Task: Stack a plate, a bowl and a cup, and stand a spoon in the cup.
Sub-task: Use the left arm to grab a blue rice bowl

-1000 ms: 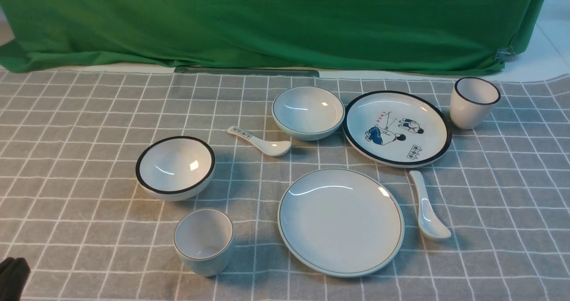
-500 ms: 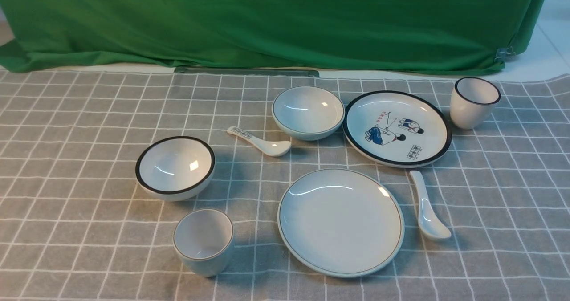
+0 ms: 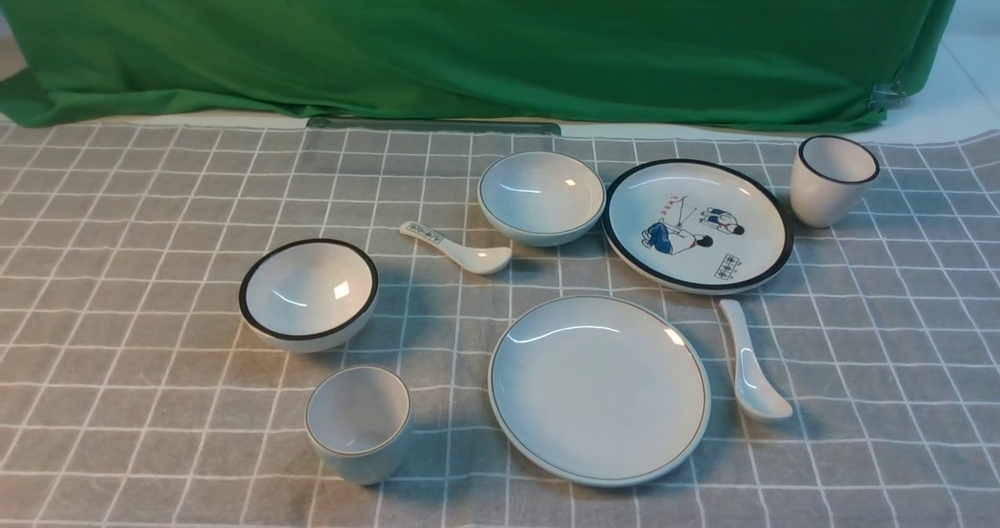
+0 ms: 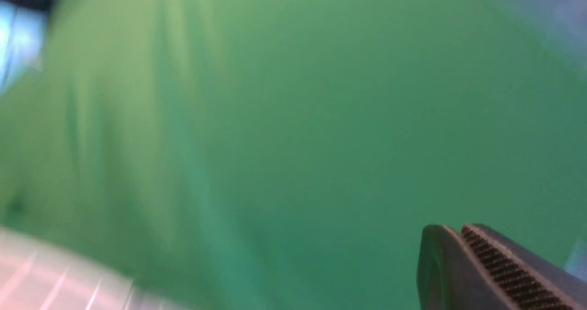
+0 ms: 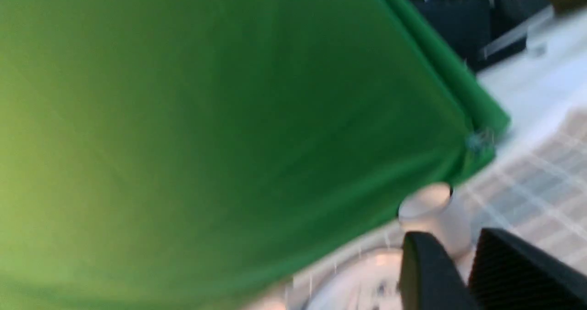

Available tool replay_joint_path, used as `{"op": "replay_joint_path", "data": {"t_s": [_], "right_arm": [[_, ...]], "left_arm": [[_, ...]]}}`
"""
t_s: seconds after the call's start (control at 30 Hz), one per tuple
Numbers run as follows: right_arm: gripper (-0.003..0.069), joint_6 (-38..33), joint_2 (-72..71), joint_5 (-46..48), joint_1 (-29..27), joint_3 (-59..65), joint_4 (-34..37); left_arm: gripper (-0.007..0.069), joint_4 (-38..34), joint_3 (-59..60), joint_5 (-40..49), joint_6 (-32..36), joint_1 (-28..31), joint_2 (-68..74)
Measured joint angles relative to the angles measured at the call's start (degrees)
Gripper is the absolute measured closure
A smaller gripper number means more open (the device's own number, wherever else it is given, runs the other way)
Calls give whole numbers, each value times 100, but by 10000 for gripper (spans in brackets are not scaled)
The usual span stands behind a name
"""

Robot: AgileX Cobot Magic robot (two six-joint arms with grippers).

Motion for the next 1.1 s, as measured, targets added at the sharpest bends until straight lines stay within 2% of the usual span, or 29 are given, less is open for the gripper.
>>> {"op": "replay_joint_path", "data": {"t_s": [0.07, 0.13, 0.17, 0.23, 0.3, 0.4, 0.5, 0.6, 0.77, 0.97, 1.1], "right_arm": [[551, -303, 146, 763, 129, -443, 0], [619, -1022, 602, 2012, 412, -1362, 5], [621, -1080, 648, 2110, 437, -1362, 5], [635, -1722, 1284, 3156, 740, -2156, 12], [636, -2089, 1780, 3886, 944, -2684, 12], [636, -2479, 2405, 4505, 1212, -3124, 6], [636, -2611, 2816, 4692, 1421, -3235, 6], [636, -2647, 2950, 4760, 1468, -3240, 6], [637, -2647, 2968, 4760, 1480, -3252, 3], [637, -2638, 2968, 4760, 1490, -3257, 3], [637, -2624, 2968, 4787, 1490, -3257, 3]], "left_arm": [[608, -4, -891, 1267, 341, 0, 801], [608, -283, -2148, 3049, 1063, 0, 2183], [608, -315, -2148, 3162, 1126, 0, 2289], [608, -774, -3138, 4308, 1926, 0, 3619], [617, -1010, -3670, 4710, 2242, -70, 4446], [619, -758, -4340, 4806, 2369, -499, 5341], [624, 90, -5045, 4588, 2108, -1271, 6100], [624, 471, -5510, 4428, 1961, -1720, 6629], [624, 333, -6418, 4456, 1907, -1836, 7552], [624, 314, -8520, 5010, 2113, -1836, 9622], [622, 332, -9305, 5176, 2095, -1836, 10380]]}}
